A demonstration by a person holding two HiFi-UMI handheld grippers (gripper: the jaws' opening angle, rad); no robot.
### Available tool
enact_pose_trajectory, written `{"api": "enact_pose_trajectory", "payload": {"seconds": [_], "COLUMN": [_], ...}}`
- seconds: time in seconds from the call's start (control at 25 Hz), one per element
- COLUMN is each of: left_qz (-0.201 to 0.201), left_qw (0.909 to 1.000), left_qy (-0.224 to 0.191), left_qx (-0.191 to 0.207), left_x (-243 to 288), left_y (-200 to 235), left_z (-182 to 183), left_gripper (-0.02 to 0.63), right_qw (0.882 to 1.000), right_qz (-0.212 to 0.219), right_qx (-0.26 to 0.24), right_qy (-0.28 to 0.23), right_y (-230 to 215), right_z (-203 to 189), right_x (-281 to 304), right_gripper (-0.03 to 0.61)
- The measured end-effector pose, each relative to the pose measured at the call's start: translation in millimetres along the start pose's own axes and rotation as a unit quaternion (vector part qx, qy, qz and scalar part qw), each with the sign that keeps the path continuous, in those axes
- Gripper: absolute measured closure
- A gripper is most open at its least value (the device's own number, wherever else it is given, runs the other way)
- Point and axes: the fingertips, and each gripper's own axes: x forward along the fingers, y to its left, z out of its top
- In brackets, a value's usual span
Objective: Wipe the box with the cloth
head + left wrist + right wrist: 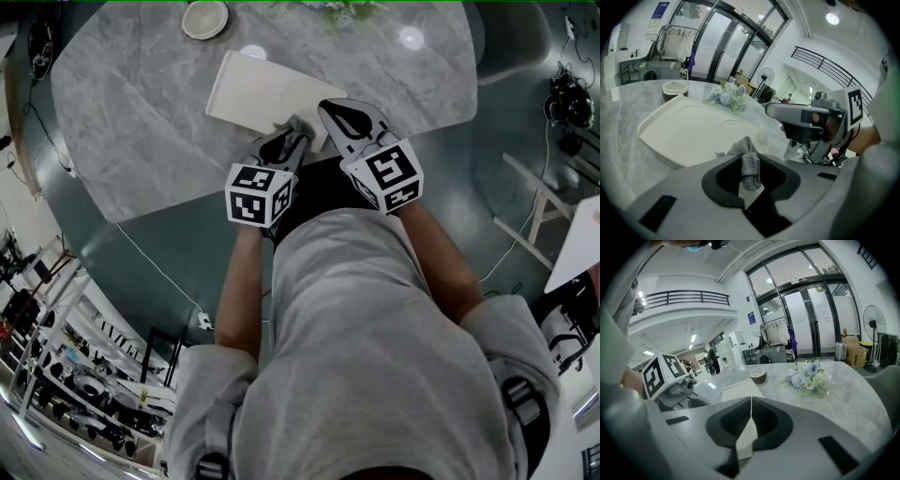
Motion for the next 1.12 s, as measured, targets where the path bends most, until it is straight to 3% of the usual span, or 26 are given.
{"api": "enact_pose_trajectory", "payload": {"seconds": [0.6,0.88,1.12], "left_qz": [-0.034,0.016,0.080], "left_qw": [0.9994,0.9998,0.9958], "left_qy": [0.009,-0.009,-0.042], "left_qx": [-0.005,0.004,-0.015], "left_x": [8,-4,-31], "left_y": [-17,2,55], "left_z": [-3,23,57], "left_gripper": [0.511,0.511,0.511], "right_qw": [1.000,1.000,0.999], "right_qz": [-0.011,0.004,0.029], "right_qx": [-0.007,-0.026,-0.044], "right_qy": [-0.001,-0.011,-0.014], "right_y": [-8,-13,-10], "right_z": [12,34,58], "right_x": [-1,0,17], "right_gripper": [0.551,0.552,0.551]}}
